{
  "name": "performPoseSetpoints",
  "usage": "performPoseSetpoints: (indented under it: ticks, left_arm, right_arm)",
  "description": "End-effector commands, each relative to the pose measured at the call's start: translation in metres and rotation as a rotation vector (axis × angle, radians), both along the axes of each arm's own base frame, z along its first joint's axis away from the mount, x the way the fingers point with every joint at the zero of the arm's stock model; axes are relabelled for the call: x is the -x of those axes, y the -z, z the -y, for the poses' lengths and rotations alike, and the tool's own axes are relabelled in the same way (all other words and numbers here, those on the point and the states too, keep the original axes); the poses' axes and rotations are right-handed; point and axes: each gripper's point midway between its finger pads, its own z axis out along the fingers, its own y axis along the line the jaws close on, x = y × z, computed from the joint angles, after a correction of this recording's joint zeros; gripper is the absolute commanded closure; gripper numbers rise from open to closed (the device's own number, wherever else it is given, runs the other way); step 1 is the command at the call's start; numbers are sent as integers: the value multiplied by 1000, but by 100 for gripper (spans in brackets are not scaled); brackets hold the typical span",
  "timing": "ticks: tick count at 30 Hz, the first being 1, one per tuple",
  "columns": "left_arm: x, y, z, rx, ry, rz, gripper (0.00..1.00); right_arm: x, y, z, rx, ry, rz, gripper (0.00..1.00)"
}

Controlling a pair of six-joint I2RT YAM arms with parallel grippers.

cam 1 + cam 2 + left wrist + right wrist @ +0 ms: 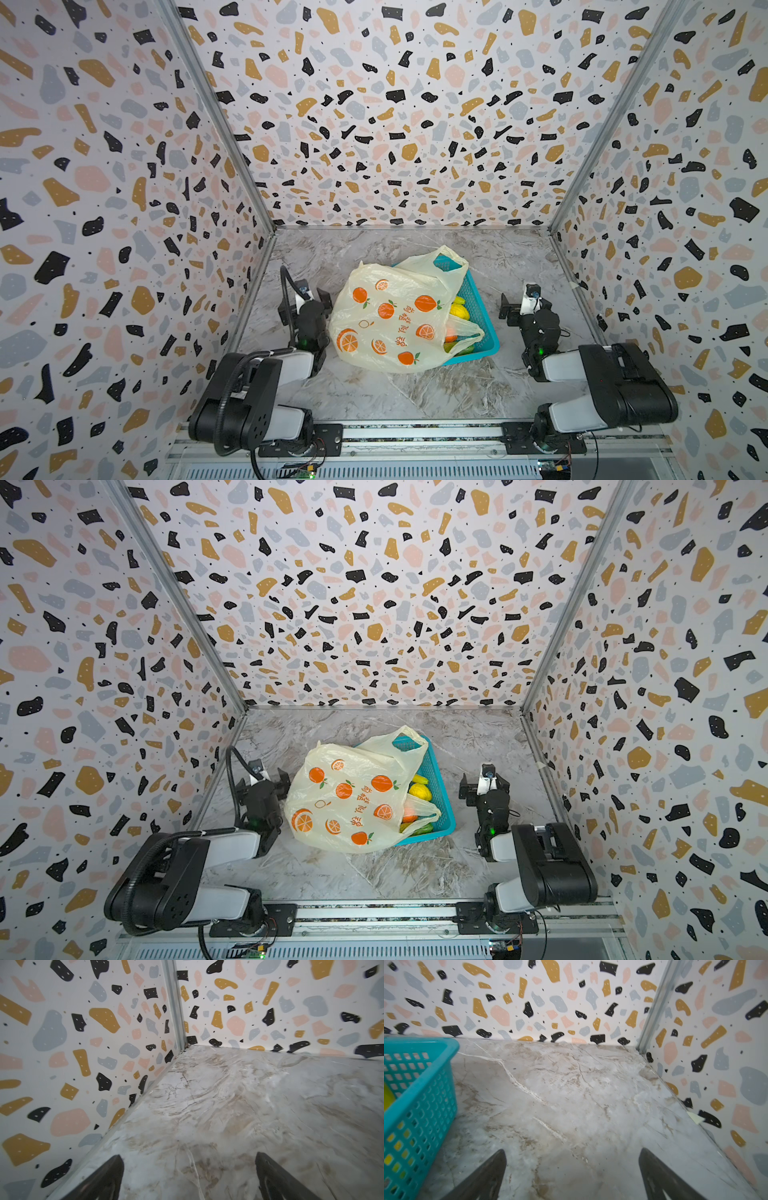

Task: Place the fruits into the plastic bag

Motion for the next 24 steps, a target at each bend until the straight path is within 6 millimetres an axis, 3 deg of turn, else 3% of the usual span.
performPoseSetpoints:
  ticks: [1, 6, 8, 9, 11, 14, 19, 21, 24]
  left_arm:
    - [9, -43, -30, -62, -216, -54, 0]
    - [50, -102, -54, -28, -393, 85, 1]
    - [59, -124, -45, 81, -353, 118, 0]
    - [58, -132, -30, 126, -278, 106, 1]
    - [54, -140, 14, 207, -87, 71, 1]
    - [58, -137, 111, 314, 275, 4, 1]
    - [96, -108, 275, 285, 734, -183, 0]
    - [111, -89, 327, 190, 845, -276, 0]
    - [123, -63, 379, 25, 919, -393, 0]
  right_arm:
    - [-17, -32, 15, -81, 138, -45, 2]
    - [-7, -61, 21, -215, 267, -91, 3]
    - [3, -65, 15, -295, 273, -125, 3]
    - [7, -66, 9, -347, 250, -139, 3]
    - [15, -65, -9, -436, 166, -170, 5]
    - [23, -62, -35, -502, 35, -214, 6]
    - [22, -57, -27, -481, 82, -266, 6]
    - [17, -58, -23, -457, 90, -280, 6]
    - [12, -58, -17, -432, 103, -301, 6]
